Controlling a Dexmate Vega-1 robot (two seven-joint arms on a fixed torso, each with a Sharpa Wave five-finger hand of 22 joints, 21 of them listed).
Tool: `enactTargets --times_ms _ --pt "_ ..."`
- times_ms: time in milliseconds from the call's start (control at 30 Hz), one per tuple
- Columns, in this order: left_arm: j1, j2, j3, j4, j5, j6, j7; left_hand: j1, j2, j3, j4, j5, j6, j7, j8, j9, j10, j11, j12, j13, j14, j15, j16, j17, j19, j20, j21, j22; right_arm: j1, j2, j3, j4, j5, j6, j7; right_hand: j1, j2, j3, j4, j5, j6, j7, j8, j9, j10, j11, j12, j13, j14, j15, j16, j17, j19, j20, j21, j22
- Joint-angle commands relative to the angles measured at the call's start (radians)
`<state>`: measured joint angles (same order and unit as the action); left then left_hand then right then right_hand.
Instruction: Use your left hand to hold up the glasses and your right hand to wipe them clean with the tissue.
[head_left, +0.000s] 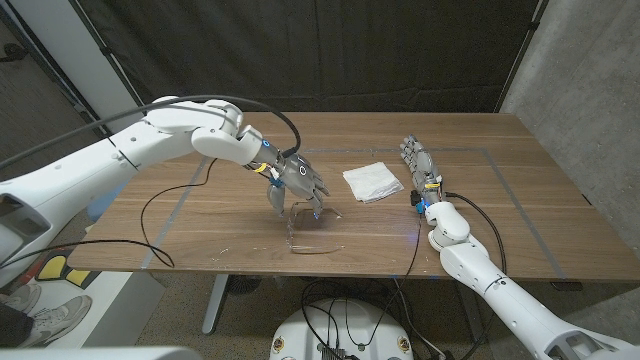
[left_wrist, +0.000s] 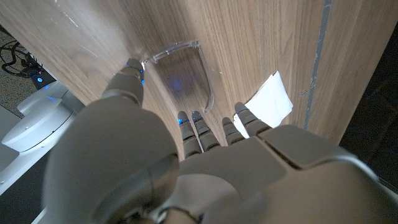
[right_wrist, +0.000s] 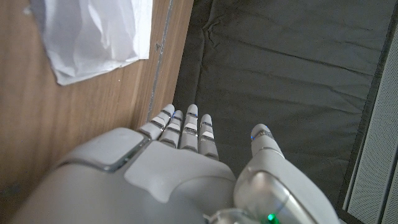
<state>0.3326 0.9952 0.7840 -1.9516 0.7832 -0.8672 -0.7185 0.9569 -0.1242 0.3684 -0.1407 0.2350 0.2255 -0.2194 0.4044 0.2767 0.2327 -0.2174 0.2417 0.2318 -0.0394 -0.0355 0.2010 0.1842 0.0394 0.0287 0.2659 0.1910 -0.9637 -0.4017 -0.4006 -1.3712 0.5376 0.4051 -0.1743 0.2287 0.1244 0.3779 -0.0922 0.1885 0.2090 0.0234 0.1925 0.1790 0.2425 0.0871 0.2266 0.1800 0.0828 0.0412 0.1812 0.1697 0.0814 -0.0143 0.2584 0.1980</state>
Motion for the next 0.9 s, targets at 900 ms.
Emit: enactTargets --times_ms 900 --pt "0.100 0.041 -0.038 0.002 0.092 -0.007 0.080 0.015 0.011 -0.062 0.016 -0.004 0.200 0.002 0.122 0.016 0.162 0.000 0.041 0.024 0.100 -0.112 0.021 0.010 0.028 0.004 -0.011 0.004 0.012 0.014 -0.010 0.031 0.007 0.003 0.021 -0.012 0.002 -0.008 0.005 -0.001 0.010 -0.002 0.000 0.006 0.011 0.004 -0.004 0.004 0.005 -0.004 0.001 0.003 0.008 -0.007 -0.002 0.002"
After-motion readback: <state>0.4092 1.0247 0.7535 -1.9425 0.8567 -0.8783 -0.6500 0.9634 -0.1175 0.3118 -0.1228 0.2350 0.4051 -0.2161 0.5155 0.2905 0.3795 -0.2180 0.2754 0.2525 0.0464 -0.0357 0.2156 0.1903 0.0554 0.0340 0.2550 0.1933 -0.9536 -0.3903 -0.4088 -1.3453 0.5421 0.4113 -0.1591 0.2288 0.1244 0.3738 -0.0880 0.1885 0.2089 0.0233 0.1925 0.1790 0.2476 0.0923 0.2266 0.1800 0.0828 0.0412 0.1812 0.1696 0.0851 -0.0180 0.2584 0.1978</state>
